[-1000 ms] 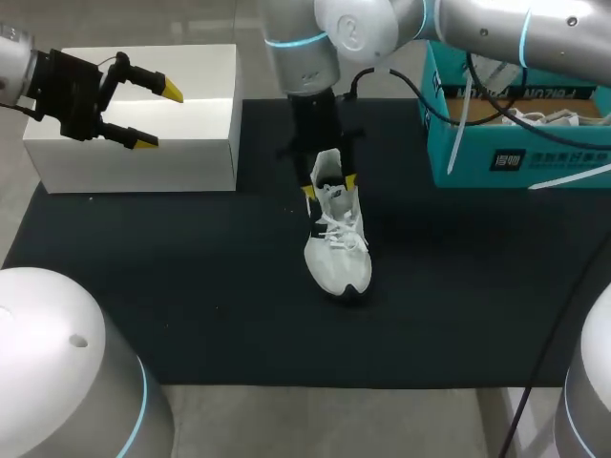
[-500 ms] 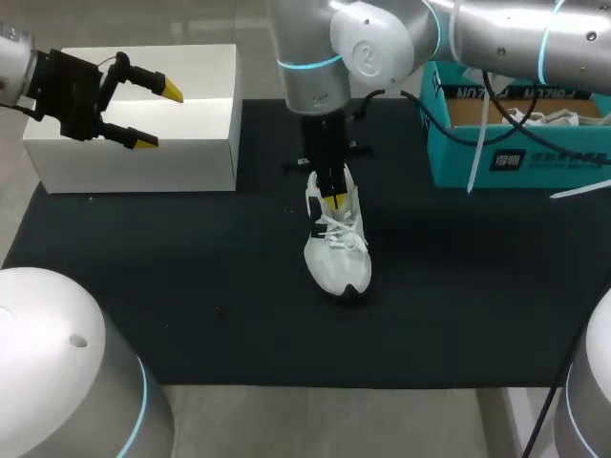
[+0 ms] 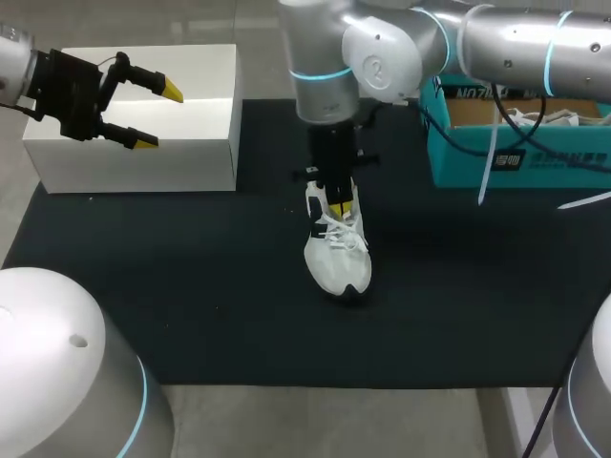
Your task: Take the shoe out of the shoebox, open the shoe tongue, remove and reinsert the insole, then place the shoe into the shoebox
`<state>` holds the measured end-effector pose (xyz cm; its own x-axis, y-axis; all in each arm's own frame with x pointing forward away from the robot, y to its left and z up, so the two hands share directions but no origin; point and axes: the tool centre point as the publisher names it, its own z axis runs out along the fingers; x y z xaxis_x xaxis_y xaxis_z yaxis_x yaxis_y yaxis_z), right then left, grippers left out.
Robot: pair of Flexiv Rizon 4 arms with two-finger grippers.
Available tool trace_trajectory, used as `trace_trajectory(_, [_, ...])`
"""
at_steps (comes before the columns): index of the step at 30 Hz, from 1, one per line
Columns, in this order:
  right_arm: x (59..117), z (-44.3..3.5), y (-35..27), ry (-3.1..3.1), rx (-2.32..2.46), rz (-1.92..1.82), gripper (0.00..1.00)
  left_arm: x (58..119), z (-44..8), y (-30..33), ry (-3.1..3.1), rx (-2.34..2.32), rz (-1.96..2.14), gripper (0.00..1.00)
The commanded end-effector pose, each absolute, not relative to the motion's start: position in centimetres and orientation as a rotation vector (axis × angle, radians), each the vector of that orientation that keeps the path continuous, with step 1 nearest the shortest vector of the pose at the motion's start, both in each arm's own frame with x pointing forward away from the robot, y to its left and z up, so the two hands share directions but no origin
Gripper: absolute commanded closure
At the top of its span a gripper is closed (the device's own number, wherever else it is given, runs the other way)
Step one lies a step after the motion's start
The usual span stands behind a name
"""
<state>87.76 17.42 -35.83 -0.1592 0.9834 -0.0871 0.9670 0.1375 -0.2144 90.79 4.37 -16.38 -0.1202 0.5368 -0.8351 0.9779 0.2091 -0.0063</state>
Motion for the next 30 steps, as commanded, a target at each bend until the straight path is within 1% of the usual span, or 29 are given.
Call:
trace_trajectory(1, [87.9, -35.0, 17.7, -2.37, -1.969, 0.32, 1.0, 90.8, -16.3, 4.4, 1.764, 1.423, -0.77, 0.0])
trace_trajectory(6, [88.0, -31.9, 18.1, -2.555, -1.855, 0.169, 1.0, 90.8, -16.3, 4.4, 1.764, 1.423, -0.77, 0.0])
trace_trajectory(8, [88.3, -30.1, 18.3, -2.667, -1.773, 0.143, 1.0, 90.8, -16.3, 4.4, 1.764, 1.423, -0.77, 0.0])
trace_trajectory(10, [88.6, -28.8, 18.4, -2.732, -1.724, 0.182, 1.0, 90.8, -16.3, 4.4, 1.764, 1.423, -0.77, 0.0])
trace_trajectory(13, [89.3, -27.5, 18.6, -2.834, -1.617, 0.141, 1.0, 90.8, -16.3, 4.4, 1.764, 1.423, -0.77, 0.0])
trace_trajectory(16, [90.1, -26.1, 19.2, -2.985, -1.371, 0.014, 1.0, 90.8, -16.3, 4.4, 1.764, 1.423, -0.77, 0.0])
trace_trajectory(17, [90.4, -25.5, 19.6, -3.049, -1.211, -0.094, 1.0, 90.8, -16.3, 4.4, 1.764, 1.423, -0.77, 0.0])
trace_trajectory(18, [90.5, -25.3, 19.7, -3.071, -1.146, -0.089, 1.0, 90.8, -16.3, 4.4, 1.764, 1.423, -0.77, 0.0])
trace_trajectory(21, [90.8, -24.3, 20.6, -3.097, -0.702, -0.235, 1.0, 90.8, -16.3, 4.4, 1.764, 1.423, -0.77, 0.0])
trace_trajectory(30, [90.8, -24.3, 20.6, -3.097, -0.702, -0.235, 1.0, 90.8, -16.3, 4.4, 1.764, 1.423, -0.77, 0.0])
